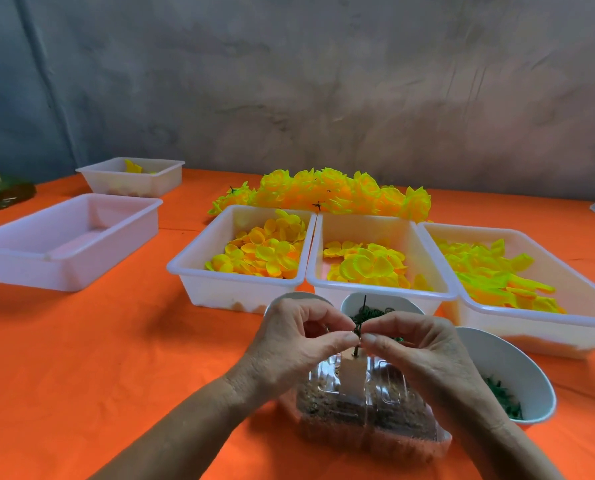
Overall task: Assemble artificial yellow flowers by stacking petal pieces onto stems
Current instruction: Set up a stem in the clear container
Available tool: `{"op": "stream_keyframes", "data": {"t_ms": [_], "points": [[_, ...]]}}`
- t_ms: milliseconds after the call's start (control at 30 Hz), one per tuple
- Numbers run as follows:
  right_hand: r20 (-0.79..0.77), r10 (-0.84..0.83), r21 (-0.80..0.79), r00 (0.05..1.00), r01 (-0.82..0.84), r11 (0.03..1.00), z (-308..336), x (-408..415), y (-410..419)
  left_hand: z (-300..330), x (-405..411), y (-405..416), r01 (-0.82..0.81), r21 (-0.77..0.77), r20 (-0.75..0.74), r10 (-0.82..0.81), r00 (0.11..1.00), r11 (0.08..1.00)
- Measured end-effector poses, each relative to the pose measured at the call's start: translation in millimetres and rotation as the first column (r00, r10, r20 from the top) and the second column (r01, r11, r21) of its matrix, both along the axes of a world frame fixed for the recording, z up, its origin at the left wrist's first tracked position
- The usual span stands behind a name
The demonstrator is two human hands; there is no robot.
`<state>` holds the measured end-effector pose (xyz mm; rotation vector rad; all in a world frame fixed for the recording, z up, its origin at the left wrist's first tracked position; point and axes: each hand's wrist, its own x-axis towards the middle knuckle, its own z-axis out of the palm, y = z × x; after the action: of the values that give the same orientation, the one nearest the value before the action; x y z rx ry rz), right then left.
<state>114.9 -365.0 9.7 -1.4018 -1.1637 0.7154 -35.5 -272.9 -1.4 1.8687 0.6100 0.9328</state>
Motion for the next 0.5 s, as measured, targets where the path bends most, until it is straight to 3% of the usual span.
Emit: {"op": "stream_keyframes", "data": {"t_ms": [133, 300, 500], "points": [[-0.058, 0.003, -0.016, 0.998, -0.004, 1.0, 1.2, 1.0, 2.7, 8.0, -5.0, 45.5, -0.196, 0.05, -0.04, 0.198, 0.979, 0.979], [-0.082, 0.005, -0.046, 0.997, -0.009, 0.999, 2.0, -0.2, 8.0, 15.6, -7.6, 128.7, -0.429, 0.29, -0.31, 0.508, 0.804, 0.856], [-0.194, 0.059, -0.081, 0.979, -0.075, 0.994, 7.8, -3.6, 18.2, 11.0, 1.9, 195.5, -0.382, 0.275, -0.589, 0.469, 0.659, 0.882]]}}
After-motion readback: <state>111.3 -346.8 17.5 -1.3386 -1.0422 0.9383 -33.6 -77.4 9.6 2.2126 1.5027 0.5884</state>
